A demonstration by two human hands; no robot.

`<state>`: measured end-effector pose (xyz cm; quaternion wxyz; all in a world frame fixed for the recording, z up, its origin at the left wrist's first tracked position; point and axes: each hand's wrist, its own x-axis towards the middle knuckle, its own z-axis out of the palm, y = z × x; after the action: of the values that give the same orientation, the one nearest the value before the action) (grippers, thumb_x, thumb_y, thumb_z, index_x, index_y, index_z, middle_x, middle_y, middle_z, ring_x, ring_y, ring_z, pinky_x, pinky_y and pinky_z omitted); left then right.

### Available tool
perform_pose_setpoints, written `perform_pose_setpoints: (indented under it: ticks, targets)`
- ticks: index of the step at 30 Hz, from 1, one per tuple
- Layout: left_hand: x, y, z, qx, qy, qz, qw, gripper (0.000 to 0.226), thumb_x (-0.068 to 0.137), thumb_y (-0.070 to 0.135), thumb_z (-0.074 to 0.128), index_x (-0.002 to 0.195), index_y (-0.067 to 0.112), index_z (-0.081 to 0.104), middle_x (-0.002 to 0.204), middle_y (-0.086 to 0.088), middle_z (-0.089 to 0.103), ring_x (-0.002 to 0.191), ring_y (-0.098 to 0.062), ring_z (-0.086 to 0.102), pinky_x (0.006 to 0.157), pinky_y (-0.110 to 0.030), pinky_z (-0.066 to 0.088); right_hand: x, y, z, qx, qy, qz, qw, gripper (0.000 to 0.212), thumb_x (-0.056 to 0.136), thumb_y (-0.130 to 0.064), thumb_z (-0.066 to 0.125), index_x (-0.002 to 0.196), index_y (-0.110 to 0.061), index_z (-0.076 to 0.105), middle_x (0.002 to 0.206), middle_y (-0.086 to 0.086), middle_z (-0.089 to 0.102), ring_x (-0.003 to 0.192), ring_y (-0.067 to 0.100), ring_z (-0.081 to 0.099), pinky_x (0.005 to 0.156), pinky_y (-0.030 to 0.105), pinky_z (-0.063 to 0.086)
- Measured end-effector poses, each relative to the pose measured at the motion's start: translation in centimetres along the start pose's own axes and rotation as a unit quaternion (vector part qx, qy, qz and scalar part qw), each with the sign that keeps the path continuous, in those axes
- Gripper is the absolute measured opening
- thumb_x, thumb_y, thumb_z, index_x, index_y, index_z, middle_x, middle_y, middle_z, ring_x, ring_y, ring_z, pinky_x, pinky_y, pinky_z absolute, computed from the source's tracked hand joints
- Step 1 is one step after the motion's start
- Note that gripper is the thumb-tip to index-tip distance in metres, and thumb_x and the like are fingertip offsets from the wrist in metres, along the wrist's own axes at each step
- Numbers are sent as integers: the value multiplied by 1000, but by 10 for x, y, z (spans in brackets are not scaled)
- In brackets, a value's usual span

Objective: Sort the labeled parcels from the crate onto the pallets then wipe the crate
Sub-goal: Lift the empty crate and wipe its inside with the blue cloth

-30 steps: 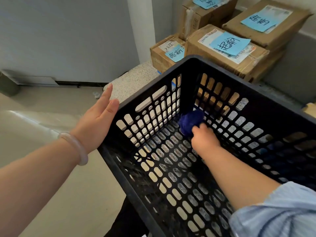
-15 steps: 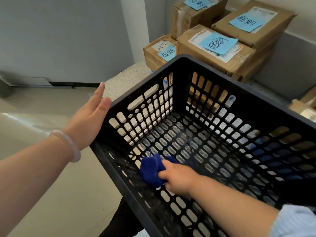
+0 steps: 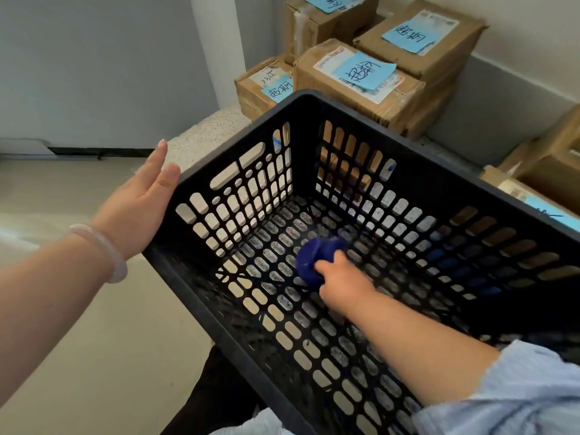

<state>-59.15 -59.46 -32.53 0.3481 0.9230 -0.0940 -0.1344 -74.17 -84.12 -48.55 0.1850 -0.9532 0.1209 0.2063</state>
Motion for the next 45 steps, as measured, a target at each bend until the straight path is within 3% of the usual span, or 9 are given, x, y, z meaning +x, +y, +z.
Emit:
perform_pose_setpoints:
  ticks: [6,11,13,18,23,29,37,40,45]
  targets:
    - [-2,0,-1,-6,0,6,1000,54,100,59,24,151,47,14,158,15,23,147,-15,19,115,-31,14,-55,-38,40,11,-156,-156,975,41,91,-17,51,127,-35,52,131,4,34,115,33,50,89,31,35]
    - [-1,-4,-2,-23,-4,9,1000,58,97,65,24,151,49,12,158,12,27,146,-16,22,118,-36,16,-50,-5,11,-104,-152,-185,965,47,91,-22,58,133,-39,43,129,4,36,108,27,51,81,32,38]
    - [0,-4,-1,-21,-2,9,1000,58,97,65,23,151,49,12,157,11,29,145,-18,24,118,-37,17,-41,10,0,-160,-87,-158,971,47,92,-28,59,132,-38,38,128,6,36,107,27,51,81,34,42]
    - [0,-4,0,-16,5,3,1000,56,97,65,23,150,50,14,156,6,33,143,-24,29,117,-42,21,-25,68,-26,-154,30,108,982,47,96,-20,48,138,-26,29,131,18,35,106,36,52,86,44,47]
    - [-3,-4,0,-5,15,0,1000,57,96,66,21,150,49,13,157,6,30,144,-27,27,117,-44,20,-36,77,-29,-116,-54,181,975,62,92,-12,52,146,-23,22,138,21,33,115,36,49,94,43,47]
    - [-5,-2,-2,1,9,0,1000,61,97,65,22,153,44,9,160,7,24,146,-25,23,117,-42,17,-71,28,-11,-66,-163,74,982,49,89,-13,53,132,-36,47,123,6,44,113,29,50,94,39,45]
    - [-12,0,-3,19,11,-2,1000,62,98,63,23,154,40,6,157,-2,31,144,-30,27,115,-46,20,-104,0,6,-33,-369,15,929,30,88,-14,55,105,-38,60,108,-4,44,89,17,47,81,37,42]
    - [-10,-6,-4,27,10,9,1000,63,97,64,23,153,41,6,156,-3,34,142,-31,30,113,-47,23,-93,17,-11,-39,-326,31,944,26,88,-13,55,98,-36,61,102,-5,51,93,19,51,85,34,44]
    - [-4,-7,-1,24,3,19,1000,63,95,69,21,151,46,7,159,1,28,143,-31,28,115,-50,23,-80,81,-53,-98,-77,190,974,32,91,-17,52,120,-29,60,122,7,46,108,29,53,95,36,44]
